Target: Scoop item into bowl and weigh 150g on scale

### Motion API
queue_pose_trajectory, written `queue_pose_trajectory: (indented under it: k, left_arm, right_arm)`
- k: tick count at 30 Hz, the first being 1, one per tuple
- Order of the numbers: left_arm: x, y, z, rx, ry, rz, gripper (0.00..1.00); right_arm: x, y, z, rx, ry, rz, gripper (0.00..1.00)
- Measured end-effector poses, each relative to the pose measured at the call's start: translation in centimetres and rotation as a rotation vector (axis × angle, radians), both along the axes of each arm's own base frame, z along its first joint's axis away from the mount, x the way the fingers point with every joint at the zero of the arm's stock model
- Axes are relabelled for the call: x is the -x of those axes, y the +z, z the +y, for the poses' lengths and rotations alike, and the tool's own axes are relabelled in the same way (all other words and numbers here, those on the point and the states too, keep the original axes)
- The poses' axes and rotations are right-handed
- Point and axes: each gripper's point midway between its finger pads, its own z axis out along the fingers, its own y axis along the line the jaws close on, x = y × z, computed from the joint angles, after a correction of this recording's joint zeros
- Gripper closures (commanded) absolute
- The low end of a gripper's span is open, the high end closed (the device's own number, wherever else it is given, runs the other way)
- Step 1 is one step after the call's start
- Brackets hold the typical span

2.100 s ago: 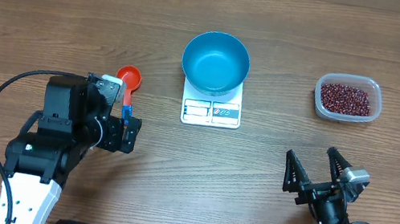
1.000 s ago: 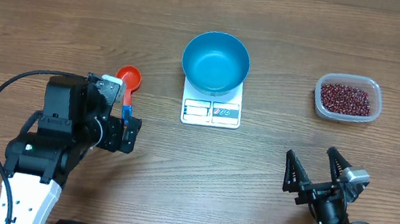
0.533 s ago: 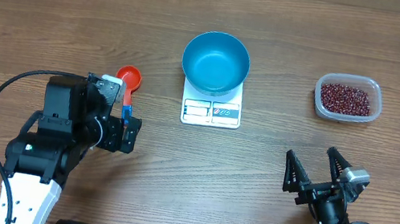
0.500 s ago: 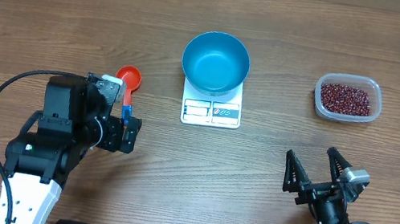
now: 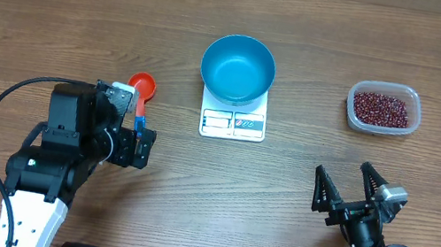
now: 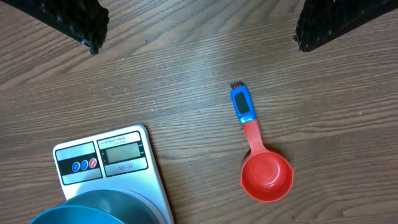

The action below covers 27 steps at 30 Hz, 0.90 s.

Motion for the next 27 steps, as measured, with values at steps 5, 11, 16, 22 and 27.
queue_pose_trajectory:
  k: [5,11,16,22,27]
  left_arm:
    - [0.01,-0.01,0.01,0.000,0.000,0.000,0.00]
    - [0.00,-0.02,0.01,-0.001,0.000,0.001,0.00]
    - [0.00,-0.02,0.05,-0.002,0.002,0.001,0.01]
    - [-0.37,0.25,0.04,-0.002,0.002,-0.018,0.01]
    - [-0.90,0.68,0.02,-0.001,0.002,-0.046,0.00]
  right_arm:
    - [0.00,0.01,0.00,0.000,0.000,0.000,0.00]
    - [0.00,0.01,0.00,0.000,0.000,0.000,0.00]
    - [0.00,0.01,0.00,0.000,0.000,0.000,0.00]
    - [0.00,0.01,-0.01,0.000,0.000,0.000,0.00]
    - [0.00,0.00,-0.01,0.000,0.000,0.000,0.00]
